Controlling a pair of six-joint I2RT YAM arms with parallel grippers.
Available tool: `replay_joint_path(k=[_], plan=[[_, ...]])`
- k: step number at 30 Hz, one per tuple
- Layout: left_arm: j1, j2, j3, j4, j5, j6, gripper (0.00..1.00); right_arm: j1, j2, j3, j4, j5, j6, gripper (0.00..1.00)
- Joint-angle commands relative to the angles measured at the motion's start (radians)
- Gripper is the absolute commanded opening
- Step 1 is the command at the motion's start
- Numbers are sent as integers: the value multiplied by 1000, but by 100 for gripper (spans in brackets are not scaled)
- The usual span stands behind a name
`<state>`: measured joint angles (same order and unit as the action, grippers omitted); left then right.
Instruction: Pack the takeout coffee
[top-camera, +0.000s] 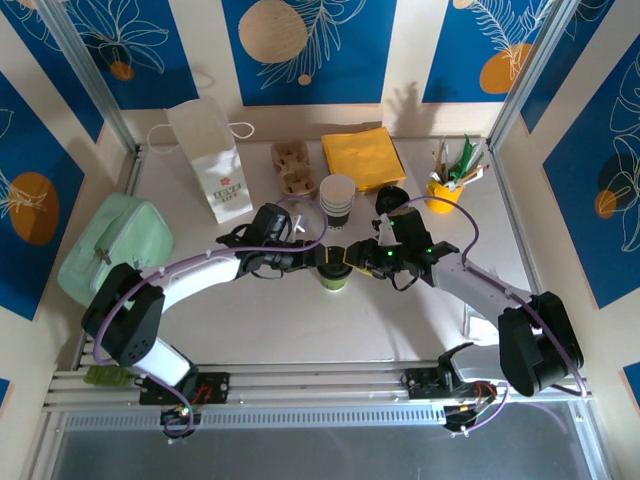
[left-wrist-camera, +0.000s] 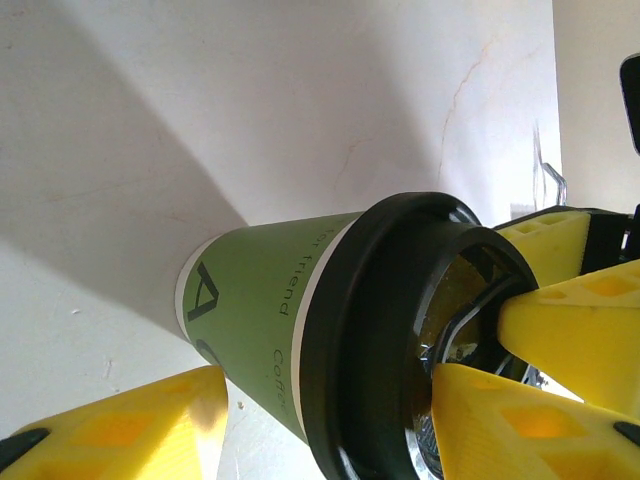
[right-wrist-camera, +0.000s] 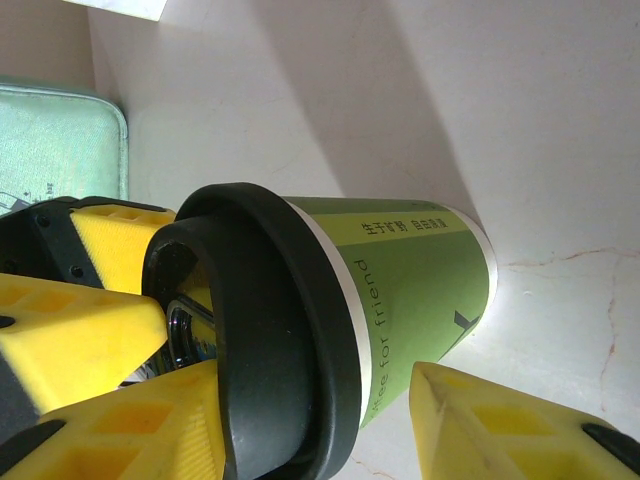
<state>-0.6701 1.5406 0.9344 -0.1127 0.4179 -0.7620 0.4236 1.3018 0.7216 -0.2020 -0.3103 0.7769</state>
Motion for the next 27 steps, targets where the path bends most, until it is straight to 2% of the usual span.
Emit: replay_joint_path(k=[1,7,17,21,23,27], plan=[[-9,7,8,-77,-22,9,55,6,-8,8,-59,1,-27,49],[-9,-11,34,-90,-16,21,56,9,-54,58,-110,44,-28,51],[-7,-8,104,-126,-12,47,64,20,-119,153,-241,104,-84,58],[12,-46,147,-208,-52,94,66,30,-134,183,-280,126,-77,64],[30,-80,150,-235,-70,109,67,41,-132,205,-305,133,-77,71],[71,-180,127,-296,-148,125,70,90,-110,273,-387,217,-100,73]])
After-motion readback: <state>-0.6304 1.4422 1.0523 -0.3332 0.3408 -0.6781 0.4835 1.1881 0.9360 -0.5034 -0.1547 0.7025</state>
